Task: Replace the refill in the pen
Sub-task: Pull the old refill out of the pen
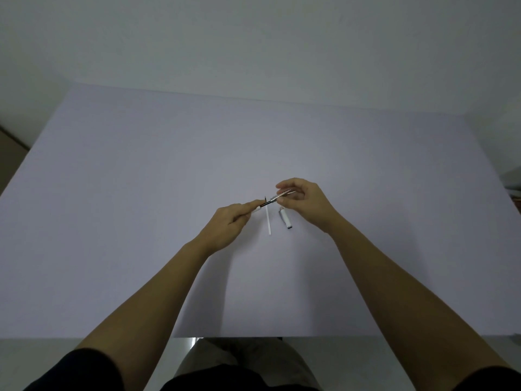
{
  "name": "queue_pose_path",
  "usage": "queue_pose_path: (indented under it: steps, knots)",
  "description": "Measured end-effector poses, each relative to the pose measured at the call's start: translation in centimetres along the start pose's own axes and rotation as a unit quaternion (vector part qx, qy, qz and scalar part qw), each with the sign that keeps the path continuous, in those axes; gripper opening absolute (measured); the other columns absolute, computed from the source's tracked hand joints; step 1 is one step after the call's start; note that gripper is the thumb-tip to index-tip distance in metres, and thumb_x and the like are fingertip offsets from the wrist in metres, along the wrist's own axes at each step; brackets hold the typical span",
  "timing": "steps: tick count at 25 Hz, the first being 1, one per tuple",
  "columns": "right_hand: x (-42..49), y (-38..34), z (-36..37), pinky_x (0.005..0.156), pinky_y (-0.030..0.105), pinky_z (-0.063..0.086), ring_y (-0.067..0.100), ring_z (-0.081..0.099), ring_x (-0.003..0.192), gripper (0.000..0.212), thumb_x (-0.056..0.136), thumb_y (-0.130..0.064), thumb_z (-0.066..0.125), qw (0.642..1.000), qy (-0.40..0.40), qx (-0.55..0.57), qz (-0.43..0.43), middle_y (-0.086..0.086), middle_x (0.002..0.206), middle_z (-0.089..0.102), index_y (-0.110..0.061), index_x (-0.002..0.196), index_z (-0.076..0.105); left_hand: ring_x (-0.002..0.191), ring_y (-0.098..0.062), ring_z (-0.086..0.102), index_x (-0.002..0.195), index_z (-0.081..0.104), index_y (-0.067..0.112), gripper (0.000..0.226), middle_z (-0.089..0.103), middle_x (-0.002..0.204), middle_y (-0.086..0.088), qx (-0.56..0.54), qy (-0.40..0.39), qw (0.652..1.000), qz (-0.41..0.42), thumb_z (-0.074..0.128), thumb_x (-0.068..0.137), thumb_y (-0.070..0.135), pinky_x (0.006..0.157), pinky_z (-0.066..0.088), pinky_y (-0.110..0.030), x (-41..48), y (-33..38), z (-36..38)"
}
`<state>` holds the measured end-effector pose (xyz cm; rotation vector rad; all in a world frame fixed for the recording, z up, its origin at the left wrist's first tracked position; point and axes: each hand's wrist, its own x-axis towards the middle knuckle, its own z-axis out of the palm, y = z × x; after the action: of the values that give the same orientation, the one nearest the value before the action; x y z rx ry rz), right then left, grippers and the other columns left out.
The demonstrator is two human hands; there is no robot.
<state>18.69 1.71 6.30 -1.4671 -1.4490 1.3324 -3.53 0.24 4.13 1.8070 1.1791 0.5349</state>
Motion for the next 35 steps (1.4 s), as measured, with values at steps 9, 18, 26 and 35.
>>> queue_pose_path:
  steps: [9, 18, 26, 35]
  knots:
    - [0.6, 3.5, -0.6, 0.084, 0.031, 0.049, 0.013, 0.066, 0.085, 0.024, 0.078, -0.014, 0.071, 0.976, 0.141, 0.101, 0.13, 0.003, 0.091, 0.073, -0.016, 0.1, 0.061, 0.071, 0.007, 0.049, 0.118, 0.055, 0.047, 0.045, 0.055, 0.072, 0.029, -0.079, 0.029, 0.994, -0.066, 0.036, 0.095, 0.013, 0.074, 0.037, -0.011, -0.4, -1.6, 0.3]
    - [1.0, 7.6, 0.8, 0.089, 0.023, 0.044, 0.028, 0.065, 0.101, 0.033, 0.079, -0.009, 0.071, 0.964, 0.145, -0.152, 0.164, 0.018, 0.109, 0.069, -0.001, 0.11, 0.066, 0.069, 0.006, 0.048, 0.122, 0.054, 0.041, 0.043, 0.051, 0.071, 0.017, -0.103, 0.056, 0.991, -0.068, 0.035, 0.096, 0.013, 0.062, 0.035, 0.0, 0.9, -0.9, -0.6]
    - [1.1, 7.1, 0.8, 0.08, 0.016, 0.044, 0.019, 0.064, 0.088, 0.023, 0.085, -0.021, 0.064, 0.959, 0.199, -0.157, 0.129, 0.013, 0.102, 0.071, -0.007, 0.104, 0.068, 0.058, 0.005, 0.045, 0.122, 0.053, 0.043, 0.043, 0.048, 0.071, 0.01, -0.103, 0.058, 0.991, -0.066, 0.035, 0.097, 0.014, 0.054, 0.034, -0.003, 1.7, -1.1, 0.5]
    - [1.7, 2.5, 3.4, 0.072, 0.006, 0.048, -0.006, 0.066, 0.082, 0.013, 0.085, -0.018, 0.065, 0.989, 0.084, 0.113, 0.038, -0.02, 0.078, 0.074, -0.029, 0.082, 0.073, 0.076, 0.007, 0.054, 0.132, 0.044, 0.04, 0.042, 0.055, 0.087, 0.021, -0.096, 0.044, 0.992, -0.069, 0.033, 0.098, 0.017, 0.07, 0.038, 0.002, 1.9, -0.8, 2.4]
